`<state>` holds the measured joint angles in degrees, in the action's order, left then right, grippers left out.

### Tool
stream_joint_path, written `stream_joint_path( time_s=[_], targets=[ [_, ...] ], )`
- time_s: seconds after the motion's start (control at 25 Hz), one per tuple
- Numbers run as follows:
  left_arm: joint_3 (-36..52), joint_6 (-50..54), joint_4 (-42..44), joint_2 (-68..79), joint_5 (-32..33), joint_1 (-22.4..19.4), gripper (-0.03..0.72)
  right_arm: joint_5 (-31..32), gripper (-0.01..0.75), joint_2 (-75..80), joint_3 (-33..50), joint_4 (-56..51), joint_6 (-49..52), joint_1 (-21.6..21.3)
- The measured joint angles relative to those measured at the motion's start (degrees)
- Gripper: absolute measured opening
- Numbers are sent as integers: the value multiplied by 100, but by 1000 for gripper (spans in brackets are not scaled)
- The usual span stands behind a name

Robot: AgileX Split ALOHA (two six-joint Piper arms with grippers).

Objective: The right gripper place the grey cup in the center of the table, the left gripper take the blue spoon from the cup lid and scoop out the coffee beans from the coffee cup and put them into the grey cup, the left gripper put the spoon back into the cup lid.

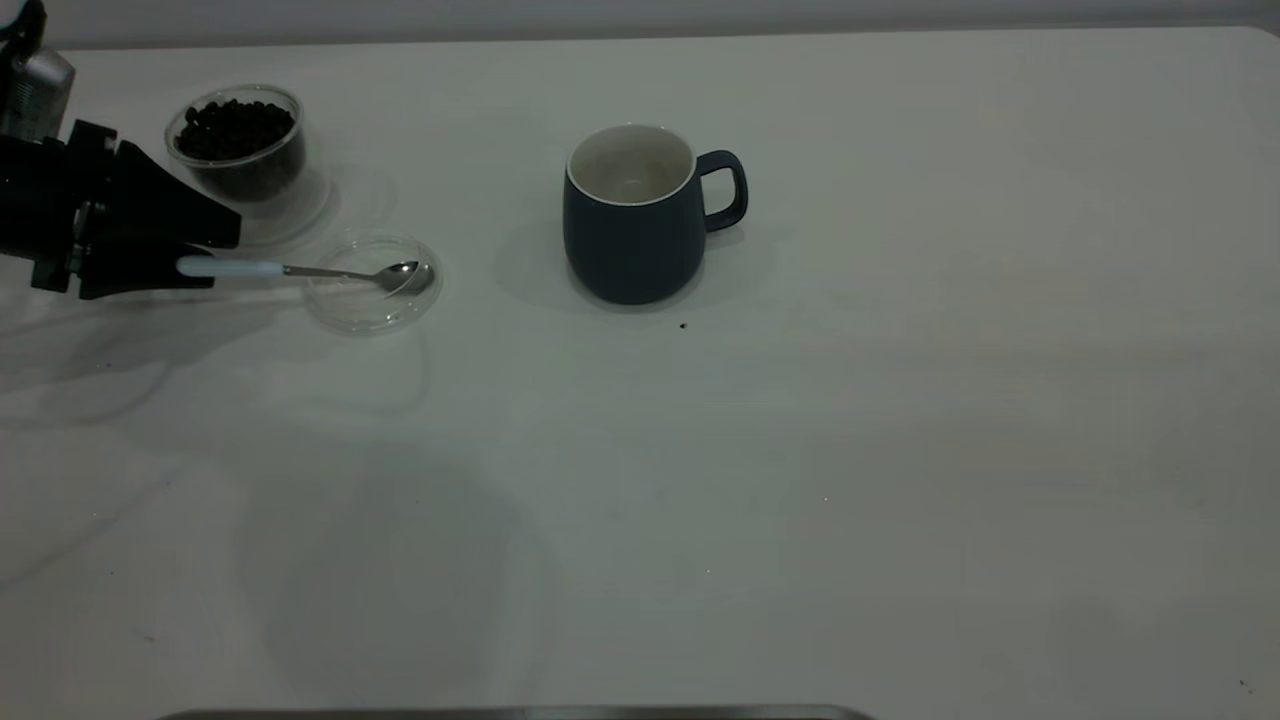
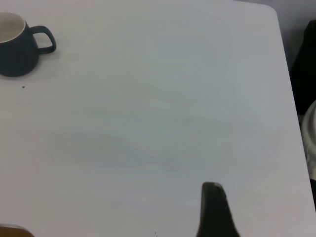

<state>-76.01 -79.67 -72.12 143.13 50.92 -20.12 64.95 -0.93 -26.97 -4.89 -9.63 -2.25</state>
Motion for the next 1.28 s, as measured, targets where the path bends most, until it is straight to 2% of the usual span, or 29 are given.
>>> stream_joint_path(
  time_s=[0.12, 0.28, 0.56, 0.8, 0.92, 1.04, 1.28],
  targets=[
    [0, -222, 115, -34, -111, 0, 582, 0, 459, 0, 0, 0, 0, 0],
    [0, -39, 850, -393, -453, 0, 582, 0, 459, 0, 0, 0, 0, 0],
    [0, 1427, 2600, -1951, -469, 0, 583, 0, 459, 0, 0, 0, 0, 0],
    [6, 3150, 4510, -3846, 125, 0, 584, 0, 459, 0, 0, 0, 0, 0],
    [11, 3931, 5107, -4795, 497, 0, 584, 0, 459, 0, 0, 0, 0, 0],
    [28, 4478, 5429, -5603, 876, 0, 584, 0, 459, 0, 0, 0, 0, 0],
    [192, 5192, 5470, -6880, 1526, 81, 585, 0, 459, 0, 0, 0, 0, 0]
  ],
)
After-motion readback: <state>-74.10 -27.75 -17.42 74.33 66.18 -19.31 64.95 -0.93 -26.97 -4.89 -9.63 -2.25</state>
